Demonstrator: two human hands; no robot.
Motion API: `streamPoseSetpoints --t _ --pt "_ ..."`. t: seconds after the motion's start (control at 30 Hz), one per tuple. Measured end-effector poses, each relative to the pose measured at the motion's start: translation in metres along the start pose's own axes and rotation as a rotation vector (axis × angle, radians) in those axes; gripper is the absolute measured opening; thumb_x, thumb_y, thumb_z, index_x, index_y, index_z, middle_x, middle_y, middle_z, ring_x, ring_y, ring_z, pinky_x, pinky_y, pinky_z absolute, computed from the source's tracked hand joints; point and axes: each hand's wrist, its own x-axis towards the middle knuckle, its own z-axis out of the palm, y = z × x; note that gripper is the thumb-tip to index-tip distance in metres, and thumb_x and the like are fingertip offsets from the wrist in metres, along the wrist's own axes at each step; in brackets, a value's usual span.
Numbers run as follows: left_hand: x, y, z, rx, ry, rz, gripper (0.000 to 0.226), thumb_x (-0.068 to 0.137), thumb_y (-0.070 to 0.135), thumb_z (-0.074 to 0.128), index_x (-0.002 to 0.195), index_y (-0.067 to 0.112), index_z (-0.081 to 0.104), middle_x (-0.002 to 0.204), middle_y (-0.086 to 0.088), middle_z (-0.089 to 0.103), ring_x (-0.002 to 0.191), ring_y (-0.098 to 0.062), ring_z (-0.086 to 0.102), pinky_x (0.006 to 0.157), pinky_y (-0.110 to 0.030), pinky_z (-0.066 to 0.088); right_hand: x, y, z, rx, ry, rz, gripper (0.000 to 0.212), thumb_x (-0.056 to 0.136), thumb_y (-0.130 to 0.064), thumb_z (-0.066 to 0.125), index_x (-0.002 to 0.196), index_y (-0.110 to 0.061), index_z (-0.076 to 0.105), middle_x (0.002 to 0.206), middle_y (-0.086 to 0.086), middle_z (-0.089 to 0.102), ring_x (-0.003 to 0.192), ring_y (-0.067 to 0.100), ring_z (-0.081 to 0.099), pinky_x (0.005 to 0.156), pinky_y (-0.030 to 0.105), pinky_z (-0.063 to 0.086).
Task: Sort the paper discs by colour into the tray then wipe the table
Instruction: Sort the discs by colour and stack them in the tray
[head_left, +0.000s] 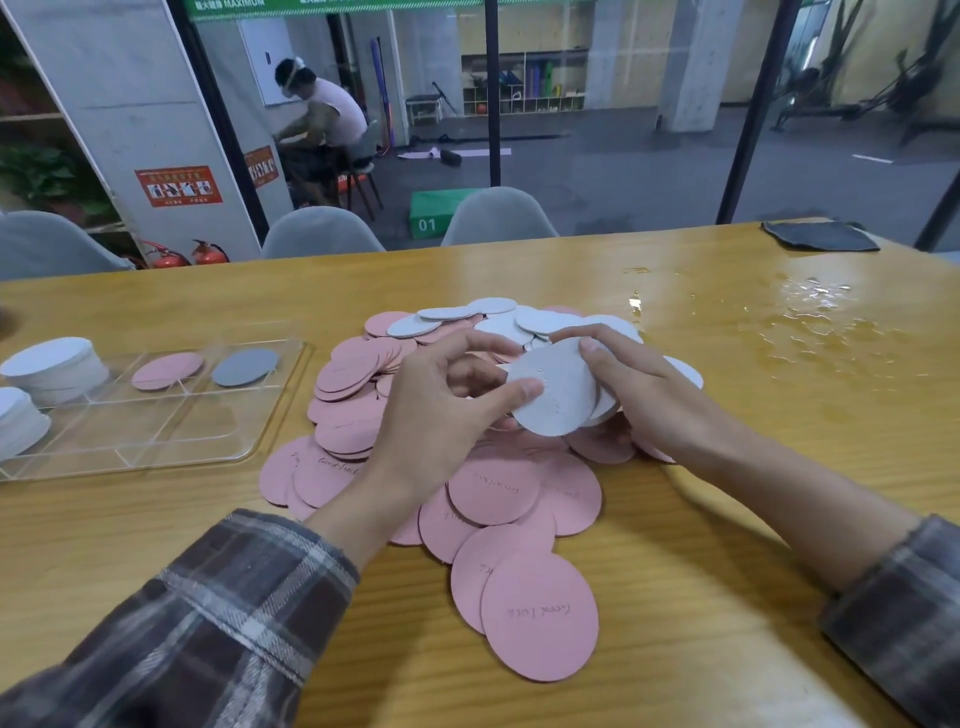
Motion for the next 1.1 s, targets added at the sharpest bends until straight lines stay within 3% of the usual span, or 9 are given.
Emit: streamPoseSetpoints --t 0.1,0.23,0.3,0.6,0.67,0.77,0.83,0.93,1.1 --pt "-0.001 -0.002 0.006 0.023 0.074 -0.035 0.026 0.077 0.011 0.091 0.096 0.008 0.075 0.079 -0.01 0.076 0.071 -0.026 0.076 0.062 -0.027 0.061 -0.005 -0.008 0.003 0.083 -0.016 0.034 0.035 0.108 -0.05 0.037 0.113 -0.038 0.069 0.09 0.023 0.065 0.067 0.028 0.054 0.058 0.04 0.038" --pt "0.0 -0.002 0.009 0.029 0.119 -0.043 0.023 0.075 0.011 0.093 0.092 0.01 0.078 0.079 -0.006 0.074 0.069 -0.019 0.074 0.063 -0.029 0.062 -0.012 -0.016 0.006 0.096 -0.075 0.09 0.04 0.106 -0.055 0.034 0.117 -0.037 0.068 0.065 0.001 0.059 0.048 0.016 0.047 0.045 0.021 0.035" --pt "0.0 -0.002 0.01 0.035 0.127 -0.043 0.024 0.074 0.012 0.094 0.092 0.011 0.079 0.083 -0.006 0.075 0.073 -0.018 0.075 0.064 -0.032 0.064 -0.015 -0.019 0.008 0.076 -0.106 0.096 0.035 0.106 -0.053 0.039 0.12 -0.036 0.067 0.073 -0.002 0.061 0.05 0.008 0.051 0.043 0.019 0.038" --pt "-0.003 0.003 0.01 0.046 0.098 -0.043 0.004 0.091 0.014 0.08 0.093 0.012 0.08 0.077 -0.002 0.077 0.07 -0.016 0.076 0.064 -0.026 0.062 -0.017 -0.02 0.007 0.034 -0.129 0.079 0.026 0.104 -0.036 0.056 0.129 -0.033 0.059 0.084 0.001 0.062 0.053 0.008 0.057 0.045 0.018 0.043" --pt "-0.001 0.002 0.004 0.174 0.129 0.02 0.006 0.094 0.02 0.076 0.092 0.018 0.08 0.075 0.007 0.075 0.069 -0.011 0.073 0.062 -0.023 0.058 -0.013 -0.017 0.003 -0.041 -0.084 0.054 0.026 0.103 -0.039 0.057 0.129 -0.036 0.059 0.092 -0.001 0.065 0.057 0.007 0.06 0.05 0.019 0.046" --pt "0.006 -0.009 -0.011 0.588 0.153 0.205 0.005 0.093 0.032 0.075 0.095 0.027 0.078 0.091 0.017 0.071 0.082 -0.008 0.063 0.075 -0.022 0.048 -0.006 -0.01 -0.005 -0.09 -0.023 0.038 0.025 0.102 -0.045 0.057 0.127 -0.043 0.059 0.109 0.0 0.068 0.082 0.023 0.067 0.063 0.032 0.054" --pt "0.01 -0.019 -0.017 0.775 0.096 0.152 0.023 0.089 0.044 0.076 0.106 0.029 0.075 0.105 0.012 0.063 0.095 -0.01 0.057 0.086 -0.029 0.046 -0.003 -0.005 -0.009 -0.088 0.011 0.049 0.024 0.102 -0.046 0.056 0.126 -0.044 0.059 0.108 -0.002 0.066 0.079 0.019 0.064 0.058 0.03 0.049" --pt "0.01 -0.023 -0.02 0.853 0.026 0.025 0.042 0.084 0.056 0.075 0.115 0.028 0.074 0.109 0.007 0.056 0.107 -0.014 0.054 0.093 -0.036 0.047 -0.001 -0.001 -0.01 -0.08 0.035 0.067 0.024 0.102 -0.047 0.054 0.126 -0.045 0.058 0.099 0.0 0.062 0.061 0.02 0.053 0.053 0.035 0.041" --pt "0.01 -0.021 -0.018 0.842 -0.015 0.057 0.051 0.088 0.05 0.075 0.132 0.026 0.07 0.115 0.007 0.054 0.112 -0.013 0.052 0.1 -0.038 0.047 0.0 -0.001 -0.009 -0.096 0.046 0.063 0.025 0.105 -0.046 0.049 0.129 -0.043 0.056 0.101 0.002 0.06 0.063 0.021 0.05 0.056 0.037 0.04"
